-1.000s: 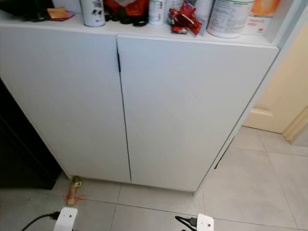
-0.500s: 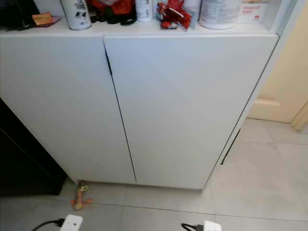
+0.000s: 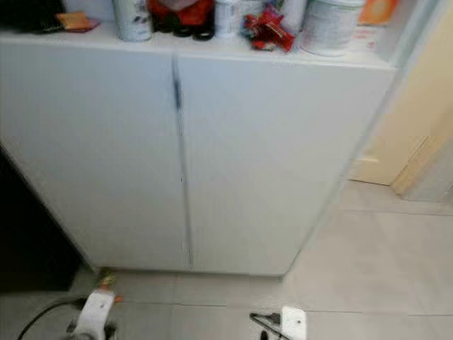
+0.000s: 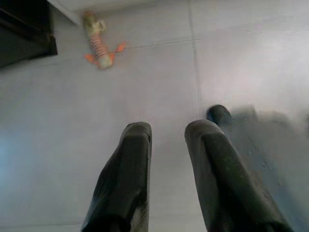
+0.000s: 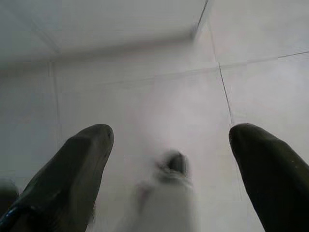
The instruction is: Restocking fridge
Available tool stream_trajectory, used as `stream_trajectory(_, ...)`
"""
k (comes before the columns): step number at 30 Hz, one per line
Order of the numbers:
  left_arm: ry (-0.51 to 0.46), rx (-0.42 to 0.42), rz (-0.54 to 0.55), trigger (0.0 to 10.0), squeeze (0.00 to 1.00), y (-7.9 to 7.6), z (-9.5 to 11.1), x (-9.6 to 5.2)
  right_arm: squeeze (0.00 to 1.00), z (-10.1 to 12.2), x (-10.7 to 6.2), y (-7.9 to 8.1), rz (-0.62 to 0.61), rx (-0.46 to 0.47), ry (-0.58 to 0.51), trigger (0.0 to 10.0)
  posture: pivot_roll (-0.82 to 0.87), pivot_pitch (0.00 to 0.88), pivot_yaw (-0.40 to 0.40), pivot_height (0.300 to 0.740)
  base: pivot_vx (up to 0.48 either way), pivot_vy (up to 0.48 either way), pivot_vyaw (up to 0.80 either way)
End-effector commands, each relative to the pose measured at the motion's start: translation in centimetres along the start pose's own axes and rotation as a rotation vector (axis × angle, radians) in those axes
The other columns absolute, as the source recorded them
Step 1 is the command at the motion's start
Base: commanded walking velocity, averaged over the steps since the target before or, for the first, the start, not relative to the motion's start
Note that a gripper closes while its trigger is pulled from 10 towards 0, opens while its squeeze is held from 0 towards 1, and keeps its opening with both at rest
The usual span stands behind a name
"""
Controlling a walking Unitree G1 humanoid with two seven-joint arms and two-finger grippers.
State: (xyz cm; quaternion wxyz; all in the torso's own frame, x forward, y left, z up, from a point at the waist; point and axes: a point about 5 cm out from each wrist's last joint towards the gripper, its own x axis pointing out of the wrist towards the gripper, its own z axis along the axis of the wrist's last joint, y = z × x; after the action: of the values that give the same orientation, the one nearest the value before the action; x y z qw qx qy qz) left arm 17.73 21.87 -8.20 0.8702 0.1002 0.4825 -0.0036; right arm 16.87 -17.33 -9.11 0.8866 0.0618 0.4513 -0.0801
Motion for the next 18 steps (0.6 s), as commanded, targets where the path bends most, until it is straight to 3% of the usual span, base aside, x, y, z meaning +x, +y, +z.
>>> stream_trajectory(1,-0.038,0.01,0.018,10.0,0.0,0.5,1.6,0.2,0.0,-0.6,-0.1,0.2,-0.009,0.041,0.015,10.0,-0.11,0.0,0.02,0.74,0.0,0.405,0.0)
stream_trajectory(4,-0.068,0.011,0.005,10.0,0.0,0.1,2.9,0.3,0.0,0.4,0.1,-0.2,-0.036,0.087,-0.009,10.0,-0.13,0.0,0.038,0.74,0.0,0.43,0.0)
stream_trajectory(18,-0.11,0.013,0.011,10.0,0.0,0.4,5.5,0.5,0.0,2.7,0.6,0.3,-0.045,0.098,-0.022,10.0,-0.1,0.0,0.034,0.74,0.0,0.433,0.0)
